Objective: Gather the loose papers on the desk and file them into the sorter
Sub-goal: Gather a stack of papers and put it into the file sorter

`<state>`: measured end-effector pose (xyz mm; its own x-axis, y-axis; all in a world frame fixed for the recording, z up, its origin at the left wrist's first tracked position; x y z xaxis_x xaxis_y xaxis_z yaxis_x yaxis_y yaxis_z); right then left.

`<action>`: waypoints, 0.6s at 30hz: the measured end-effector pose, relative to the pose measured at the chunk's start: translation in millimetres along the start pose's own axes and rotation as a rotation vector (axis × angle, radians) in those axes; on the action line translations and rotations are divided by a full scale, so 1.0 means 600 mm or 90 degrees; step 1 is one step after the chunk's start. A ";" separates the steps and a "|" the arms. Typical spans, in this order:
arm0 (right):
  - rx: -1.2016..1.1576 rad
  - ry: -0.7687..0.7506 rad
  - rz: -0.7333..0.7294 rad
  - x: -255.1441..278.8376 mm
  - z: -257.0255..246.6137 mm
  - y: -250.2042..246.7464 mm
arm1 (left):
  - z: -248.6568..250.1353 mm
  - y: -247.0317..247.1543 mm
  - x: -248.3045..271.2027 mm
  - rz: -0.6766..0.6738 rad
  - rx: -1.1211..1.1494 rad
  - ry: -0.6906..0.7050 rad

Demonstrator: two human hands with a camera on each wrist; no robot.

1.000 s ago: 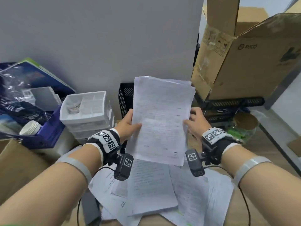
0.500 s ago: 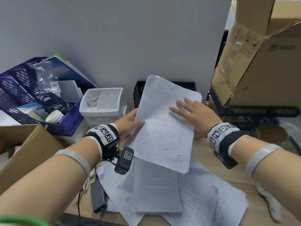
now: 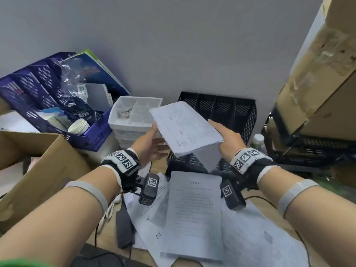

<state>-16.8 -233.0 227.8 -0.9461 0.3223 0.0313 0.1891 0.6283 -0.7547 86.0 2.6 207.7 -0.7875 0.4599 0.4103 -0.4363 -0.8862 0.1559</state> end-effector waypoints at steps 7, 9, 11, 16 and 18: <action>-0.106 0.198 0.036 -0.046 -0.026 0.075 | -0.026 0.020 -0.053 -0.215 -0.191 -0.053; -0.115 0.214 0.042 -0.050 -0.040 0.094 | -0.048 0.024 -0.069 -0.295 -0.333 -0.054; -0.115 0.212 0.046 -0.054 -0.058 0.113 | -0.065 0.029 -0.083 -0.345 -0.440 -0.025; -0.102 0.207 0.038 -0.058 -0.080 0.153 | -0.089 0.031 -0.128 -0.369 -0.521 0.016; -0.130 0.219 0.036 -0.073 -0.083 0.165 | -0.090 0.023 -0.142 -0.341 -0.529 0.038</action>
<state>56.8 -149.5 184.2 -0.7959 0.5568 0.2380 0.3191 0.7197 -0.6166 123.6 -45.8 126.2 -0.4078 0.8105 0.4204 -0.8898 -0.2494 -0.3823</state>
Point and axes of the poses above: each hand's wrist, its own x-axis away from the middle knuckle, its own y-axis out of the palm, z = x × y, the point moved 3 cm from there along -x, towards the middle knuckle, and after that the axes turned 3 degrees about x, right-handed, at the moved point
